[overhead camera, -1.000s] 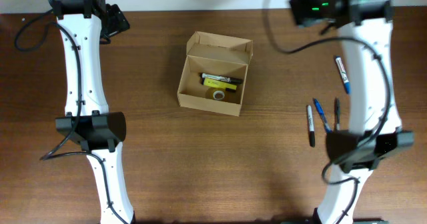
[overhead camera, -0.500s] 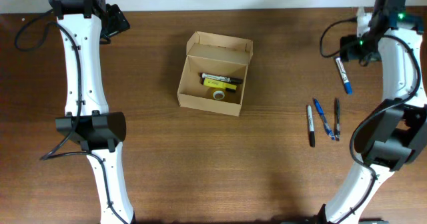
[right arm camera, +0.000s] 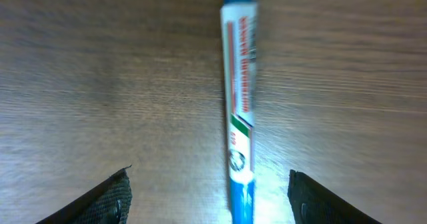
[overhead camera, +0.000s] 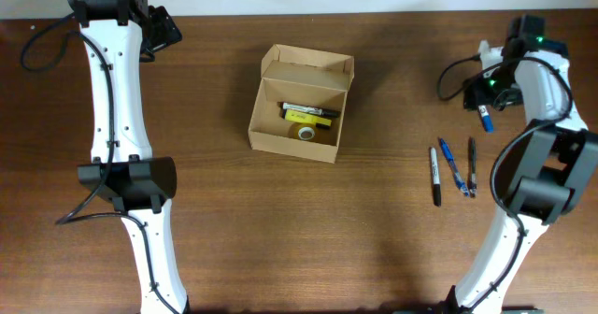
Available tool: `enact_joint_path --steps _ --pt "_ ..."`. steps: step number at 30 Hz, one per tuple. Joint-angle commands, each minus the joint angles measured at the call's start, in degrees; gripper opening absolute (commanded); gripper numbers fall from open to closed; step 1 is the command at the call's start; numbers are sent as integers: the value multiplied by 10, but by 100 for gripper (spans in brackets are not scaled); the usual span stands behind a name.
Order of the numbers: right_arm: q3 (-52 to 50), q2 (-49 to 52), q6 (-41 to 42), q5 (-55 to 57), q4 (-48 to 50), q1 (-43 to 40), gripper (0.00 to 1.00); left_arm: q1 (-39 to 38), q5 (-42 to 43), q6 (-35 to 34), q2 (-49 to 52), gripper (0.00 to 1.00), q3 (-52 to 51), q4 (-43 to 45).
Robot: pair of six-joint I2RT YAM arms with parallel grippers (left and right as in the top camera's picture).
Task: Pack container
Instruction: 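Move the right gripper to the blue-capped whiteboard marker and grasp it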
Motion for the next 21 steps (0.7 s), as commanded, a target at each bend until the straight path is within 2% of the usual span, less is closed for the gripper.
enact_joint_path --steps 1,21 --pt "-3 25 -17 -5 2 -3 75 3 -6 5 5 100 3 -1" --pt "-3 34 -17 -5 10 -3 71 3 -6 5 5 100 4 -1"
